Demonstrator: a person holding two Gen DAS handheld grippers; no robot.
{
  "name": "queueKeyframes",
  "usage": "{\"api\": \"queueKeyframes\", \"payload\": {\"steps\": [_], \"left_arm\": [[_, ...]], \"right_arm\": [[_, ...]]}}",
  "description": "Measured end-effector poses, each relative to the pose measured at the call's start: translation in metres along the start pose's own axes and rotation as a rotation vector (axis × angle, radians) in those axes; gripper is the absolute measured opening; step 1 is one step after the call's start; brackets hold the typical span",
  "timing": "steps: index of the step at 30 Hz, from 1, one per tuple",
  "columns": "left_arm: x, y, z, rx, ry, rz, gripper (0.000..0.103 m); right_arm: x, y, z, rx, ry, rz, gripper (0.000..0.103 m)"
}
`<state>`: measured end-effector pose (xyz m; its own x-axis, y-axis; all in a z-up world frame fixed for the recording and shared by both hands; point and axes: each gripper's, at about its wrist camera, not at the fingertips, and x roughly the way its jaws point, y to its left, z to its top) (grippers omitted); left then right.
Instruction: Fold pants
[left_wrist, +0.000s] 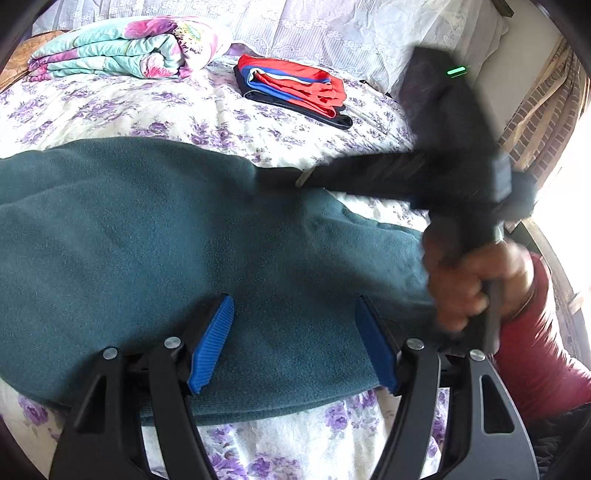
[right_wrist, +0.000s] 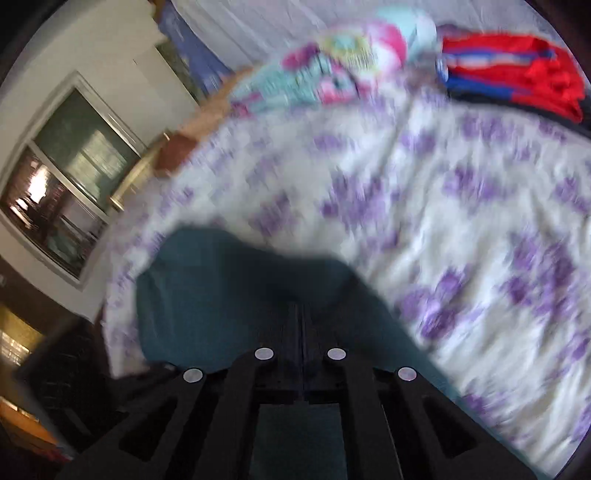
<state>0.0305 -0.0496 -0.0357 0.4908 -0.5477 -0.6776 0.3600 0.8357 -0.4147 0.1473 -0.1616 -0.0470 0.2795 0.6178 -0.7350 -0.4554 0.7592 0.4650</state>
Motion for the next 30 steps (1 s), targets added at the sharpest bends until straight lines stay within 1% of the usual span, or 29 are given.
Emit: {"api": "queueKeyframes", "payload": {"steps": [1,2,3,4,5,6,8,9,10,11,12,13,14,15,16,17,18,19,20,21,24,26,27,28,29,30], "left_arm": [[0.000,0.000,0.000,0.000,0.000,0.001,0.066],[0.000,0.000,0.000,0.000,-0.001,0.001,0.066],[0.000,0.001,0.000,0.000,0.000,0.000,0.066],[0.000,0.001,0.000,-0.001,-0.002,-0.002,0.066],[-0.001,0.001,0.000,-0.002,-0.003,-0.003,0.066],[-0.001,0.002,0.000,-0.004,-0.004,-0.006,0.066],[-0.002,0.002,0.000,-0.006,-0.007,-0.011,0.066],[-0.003,0.002,0.000,-0.007,-0.009,-0.013,0.066],[-0.003,0.002,-0.001,-0.007,-0.009,-0.014,0.066],[-0.003,0.002,-0.001,-0.007,-0.010,-0.014,0.067],[-0.004,0.002,-0.001,-0.006,-0.010,-0.014,0.067],[-0.004,0.002,-0.002,-0.005,-0.010,-0.015,0.067],[-0.004,0.002,-0.002,-0.005,-0.010,-0.015,0.067],[-0.004,0.002,-0.002,-0.004,-0.011,-0.013,0.067],[-0.005,0.002,-0.003,-0.005,-0.013,-0.012,0.067],[-0.005,0.002,-0.003,-0.005,-0.014,-0.012,0.067],[-0.006,0.002,-0.004,-0.006,-0.017,-0.013,0.067],[-0.007,0.002,-0.004,-0.007,-0.019,-0.014,0.067],[-0.006,0.002,-0.004,-0.007,-0.019,-0.016,0.068],[-0.006,0.002,-0.004,-0.006,-0.020,-0.016,0.068],[-0.007,0.001,-0.004,-0.002,-0.023,-0.012,0.069],[-0.007,0.000,-0.005,-0.002,-0.027,-0.007,0.069],[-0.007,0.000,-0.005,-0.003,-0.028,-0.006,0.069],[-0.008,0.001,-0.005,-0.003,-0.029,-0.003,0.069],[-0.008,0.000,-0.005,-0.002,-0.029,-0.001,0.069],[-0.008,0.000,-0.005,0.001,-0.029,0.002,0.070]], "right_arm": [[0.010,-0.007,-0.002,0.017,0.006,-0.001,0.000],[0.009,-0.015,-0.002,0.060,-0.024,0.040,0.000],[0.003,-0.019,-0.002,0.099,-0.039,0.042,0.000],[-0.011,-0.018,-0.006,0.120,-0.080,0.024,0.004],[-0.030,-0.012,-0.012,0.099,-0.138,0.004,0.006],[-0.046,-0.006,-0.021,0.067,-0.166,0.006,0.008],[-0.074,-0.005,-0.045,0.055,-0.199,0.030,0.040],[-0.084,-0.011,-0.060,0.079,-0.208,0.022,0.062],[-0.092,-0.018,-0.072,0.100,-0.212,0.002,0.064],[-0.095,-0.028,-0.085,0.124,-0.206,-0.039,0.063],[-0.099,-0.045,-0.098,0.164,-0.195,-0.079,0.052],[-0.105,-0.060,-0.107,0.213,-0.210,-0.056,0.041],[-0.116,-0.071,-0.117,0.274,-0.234,-0.045,0.036],[-0.141,-0.081,-0.134,0.346,-0.289,-0.042,0.044],[-0.158,-0.084,-0.146,0.369,-0.338,-0.035,0.057],[-0.179,-0.085,-0.163,0.380,-0.390,-0.039,0.062],[-0.205,-0.087,-0.184,0.396,-0.440,-0.079,0.064],[-0.227,-0.092,-0.205,0.427,-0.474,-0.133,0.064],[-0.242,-0.098,-0.223,0.461,-0.499,-0.161,0.064],[-0.262,-0.108,-0.248,0.528,-0.524,-0.182,0.065],[-0.296,-0.136,-0.310,0.726,-0.571,-0.181,0.066],[-0.305,-0.155,-0.339,0.796,-0.591,-0.153,0.066],[-0.299,-0.158,-0.338,0.809,-0.604,-0.125,0.066],[-0.297,-0.165,-0.338,0.825,-0.599,-0.099,0.066],[-0.295,-0.169,-0.334,0.837,-0.592,-0.093,0.066],[-0.293,-0.172,-0.329,0.844,-0.602,-0.106,0.066]]}}
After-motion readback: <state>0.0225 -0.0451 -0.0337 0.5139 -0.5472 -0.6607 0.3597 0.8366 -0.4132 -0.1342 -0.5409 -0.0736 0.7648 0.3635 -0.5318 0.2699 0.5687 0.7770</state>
